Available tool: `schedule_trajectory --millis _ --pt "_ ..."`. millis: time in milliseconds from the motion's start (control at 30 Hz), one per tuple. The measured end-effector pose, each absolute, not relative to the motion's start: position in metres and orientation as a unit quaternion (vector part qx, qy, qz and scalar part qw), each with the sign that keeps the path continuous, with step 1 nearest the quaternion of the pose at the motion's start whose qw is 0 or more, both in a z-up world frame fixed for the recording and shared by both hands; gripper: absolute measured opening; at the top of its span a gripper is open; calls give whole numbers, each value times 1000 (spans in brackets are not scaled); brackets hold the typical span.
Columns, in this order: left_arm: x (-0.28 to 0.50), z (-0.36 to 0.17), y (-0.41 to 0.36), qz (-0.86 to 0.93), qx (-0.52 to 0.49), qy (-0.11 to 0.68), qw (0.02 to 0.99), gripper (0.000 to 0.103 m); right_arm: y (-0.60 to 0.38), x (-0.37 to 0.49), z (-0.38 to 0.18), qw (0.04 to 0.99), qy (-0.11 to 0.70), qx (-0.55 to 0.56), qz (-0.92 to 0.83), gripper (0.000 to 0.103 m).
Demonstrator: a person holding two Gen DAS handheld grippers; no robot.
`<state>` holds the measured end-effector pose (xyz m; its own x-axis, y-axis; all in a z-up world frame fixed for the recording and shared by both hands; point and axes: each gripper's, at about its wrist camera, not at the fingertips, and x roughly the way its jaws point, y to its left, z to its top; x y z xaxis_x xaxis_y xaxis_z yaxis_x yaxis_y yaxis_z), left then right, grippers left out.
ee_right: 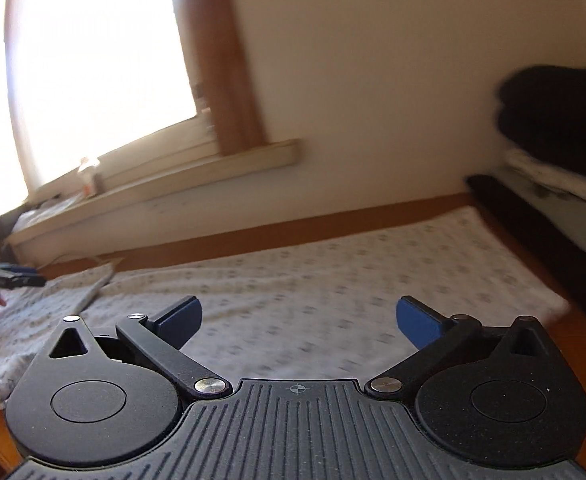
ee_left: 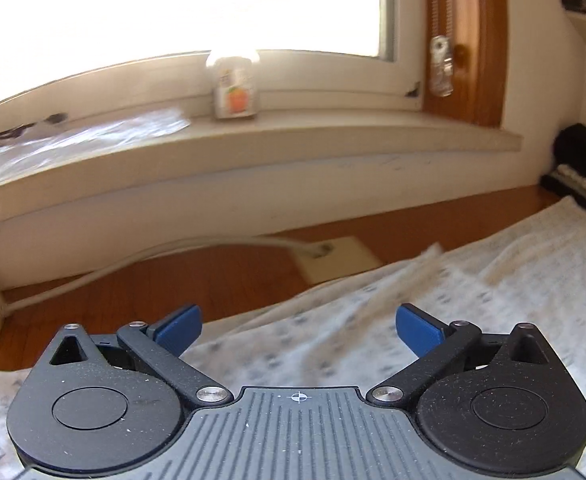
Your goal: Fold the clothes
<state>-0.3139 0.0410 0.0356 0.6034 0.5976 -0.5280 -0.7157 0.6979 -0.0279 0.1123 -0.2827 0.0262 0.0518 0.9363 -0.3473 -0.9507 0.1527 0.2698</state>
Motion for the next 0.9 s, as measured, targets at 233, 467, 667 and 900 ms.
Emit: schedule_trajectory --millis 233,467,667,900 --pt "-255 62 27 340 -154 196 907 103 -317 179 18 763 279 51 580 87" --pt "-147 75 0 264 -149 213 929 103 -312 199 7 811 264 -45 520 45" --pt "-44 73 -37 199 -133 228 944 103 -299 220 7 806 293 -48 511 41" --pt "69 53 -69 154 -142 269 940 103 -284 222 8 795 290 -67 529 21"
